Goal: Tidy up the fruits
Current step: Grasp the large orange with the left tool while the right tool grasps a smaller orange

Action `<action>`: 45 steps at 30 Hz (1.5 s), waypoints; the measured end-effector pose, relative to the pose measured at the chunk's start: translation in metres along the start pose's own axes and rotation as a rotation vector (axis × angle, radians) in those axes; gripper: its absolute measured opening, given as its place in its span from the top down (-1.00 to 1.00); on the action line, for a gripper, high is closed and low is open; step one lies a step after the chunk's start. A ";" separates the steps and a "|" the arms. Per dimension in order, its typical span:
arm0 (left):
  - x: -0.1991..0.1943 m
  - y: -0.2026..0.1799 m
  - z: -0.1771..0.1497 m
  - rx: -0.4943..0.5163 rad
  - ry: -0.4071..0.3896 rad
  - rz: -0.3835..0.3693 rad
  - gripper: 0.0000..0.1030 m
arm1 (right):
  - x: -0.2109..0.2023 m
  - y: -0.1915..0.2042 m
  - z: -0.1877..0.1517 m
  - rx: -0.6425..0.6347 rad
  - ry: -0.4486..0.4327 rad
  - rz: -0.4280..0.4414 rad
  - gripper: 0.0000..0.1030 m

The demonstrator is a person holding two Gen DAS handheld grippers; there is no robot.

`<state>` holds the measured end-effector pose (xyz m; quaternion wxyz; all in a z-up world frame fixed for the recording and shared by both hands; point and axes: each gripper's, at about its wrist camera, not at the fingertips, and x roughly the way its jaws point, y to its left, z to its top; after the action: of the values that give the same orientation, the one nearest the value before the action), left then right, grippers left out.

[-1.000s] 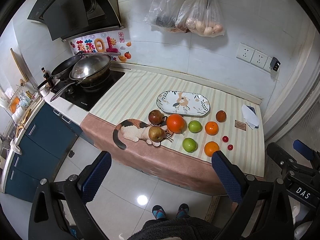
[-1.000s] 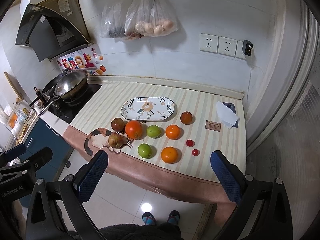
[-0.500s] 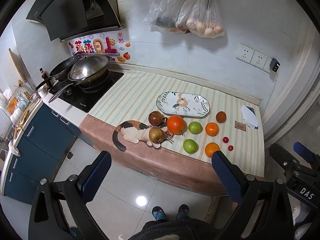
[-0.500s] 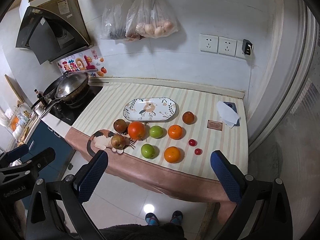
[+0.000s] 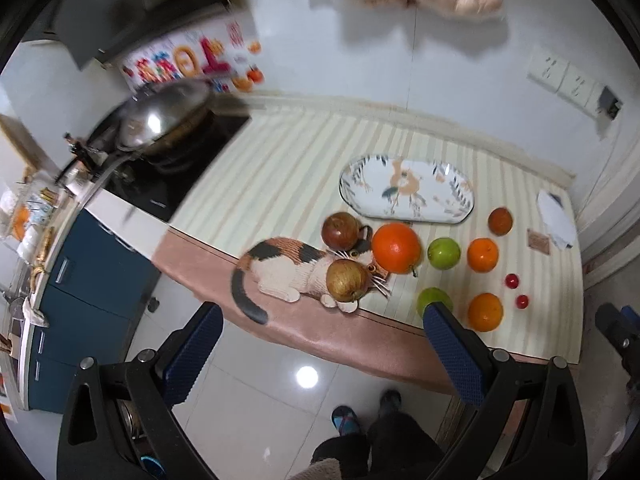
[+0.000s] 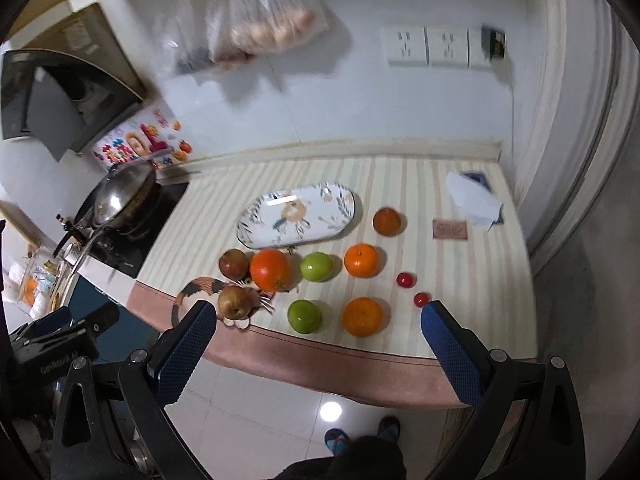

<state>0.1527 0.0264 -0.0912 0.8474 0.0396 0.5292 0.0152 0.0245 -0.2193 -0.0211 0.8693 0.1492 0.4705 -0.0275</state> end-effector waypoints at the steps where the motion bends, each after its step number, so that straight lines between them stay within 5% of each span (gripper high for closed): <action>1: 0.014 -0.002 0.006 0.001 0.031 -0.009 -1.00 | 0.017 -0.004 0.004 0.014 0.027 -0.004 -1.00; 9: 0.147 -0.026 0.061 -0.121 0.329 -0.159 -0.96 | 0.143 -0.042 0.031 0.082 0.200 -0.009 -0.99; 22: 0.279 -0.075 0.077 -0.157 0.576 -0.197 -0.94 | 0.287 -0.077 0.058 0.133 0.417 0.016 -0.97; 25: 0.290 -0.078 0.076 -0.157 0.586 -0.199 -0.93 | 0.304 -0.077 0.061 0.142 0.449 0.021 -0.97; 29: 0.299 -0.082 0.075 -0.148 0.592 -0.192 -0.53 | 0.323 -0.077 0.066 0.141 0.469 0.016 -0.97; 34: 0.296 -0.085 0.072 -0.131 0.538 -0.175 -0.51 | 0.348 -0.078 0.064 0.169 0.508 0.030 -0.80; 40: 0.284 -0.094 0.067 -0.086 0.498 -0.142 -0.49 | 0.367 -0.073 0.059 0.160 0.527 0.017 -0.29; 45: 0.275 -0.104 0.064 -0.057 0.465 -0.120 -0.48 | 0.362 -0.075 0.057 0.143 0.491 0.000 -0.28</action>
<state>0.3295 -0.0617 -0.3181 0.7029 -0.0201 0.7109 -0.0115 0.2579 -0.2736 -0.3081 0.7162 0.2126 0.6643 -0.0237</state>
